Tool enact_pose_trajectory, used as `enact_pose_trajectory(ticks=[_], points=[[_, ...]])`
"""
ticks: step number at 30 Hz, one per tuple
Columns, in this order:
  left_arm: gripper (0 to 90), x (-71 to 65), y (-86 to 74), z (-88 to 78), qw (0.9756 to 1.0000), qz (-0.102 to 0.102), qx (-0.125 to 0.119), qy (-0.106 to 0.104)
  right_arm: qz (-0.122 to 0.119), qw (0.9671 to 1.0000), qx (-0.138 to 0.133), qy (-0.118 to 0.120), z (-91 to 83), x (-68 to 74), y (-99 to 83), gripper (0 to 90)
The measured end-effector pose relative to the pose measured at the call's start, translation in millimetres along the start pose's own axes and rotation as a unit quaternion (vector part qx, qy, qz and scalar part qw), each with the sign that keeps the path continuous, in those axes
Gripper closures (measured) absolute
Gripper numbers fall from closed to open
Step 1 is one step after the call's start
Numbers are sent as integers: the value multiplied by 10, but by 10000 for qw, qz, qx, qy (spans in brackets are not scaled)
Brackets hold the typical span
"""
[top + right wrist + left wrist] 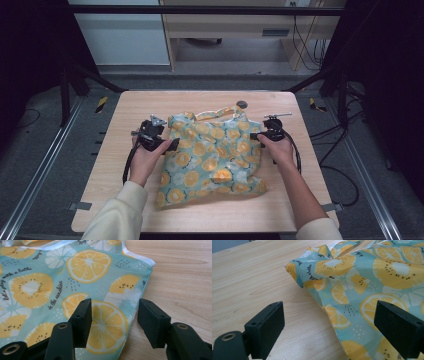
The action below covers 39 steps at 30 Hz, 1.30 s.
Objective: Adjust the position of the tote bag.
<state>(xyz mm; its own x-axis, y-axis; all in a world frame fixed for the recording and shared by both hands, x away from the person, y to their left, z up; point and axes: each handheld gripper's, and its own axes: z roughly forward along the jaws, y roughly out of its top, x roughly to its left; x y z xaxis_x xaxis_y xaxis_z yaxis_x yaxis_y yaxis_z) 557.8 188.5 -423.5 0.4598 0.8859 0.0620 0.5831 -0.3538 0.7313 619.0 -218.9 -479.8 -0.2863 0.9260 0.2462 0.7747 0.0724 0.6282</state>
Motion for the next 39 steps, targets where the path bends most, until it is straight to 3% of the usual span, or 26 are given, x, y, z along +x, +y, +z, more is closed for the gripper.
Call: enact_pose_trajectory(ticks=[4,12,15,28,32,39], points=[[95,9,-7,-11,10000,28,4,12,-78,9999,122,-53,53,-14,-28,448],[96,38,-59,-2,10000,32,58,8,-105,9999,55,-18,74,15,-32,472],[103,44,-78,9,10000,6,78,-18,-236,9997,80,13,82,17,-40,504],[114,90,-93,0,10000,-82,43,-15,-692,9972,182,-226,92,76,-67,897],[122,114,-87,-1,10000,-94,33,-5,-833,9962,84,-234,81,95,-66,900],[161,147,-37,67,9999,-96,51,-97,-870,9961,-32,-166,12,111,-60,900]])
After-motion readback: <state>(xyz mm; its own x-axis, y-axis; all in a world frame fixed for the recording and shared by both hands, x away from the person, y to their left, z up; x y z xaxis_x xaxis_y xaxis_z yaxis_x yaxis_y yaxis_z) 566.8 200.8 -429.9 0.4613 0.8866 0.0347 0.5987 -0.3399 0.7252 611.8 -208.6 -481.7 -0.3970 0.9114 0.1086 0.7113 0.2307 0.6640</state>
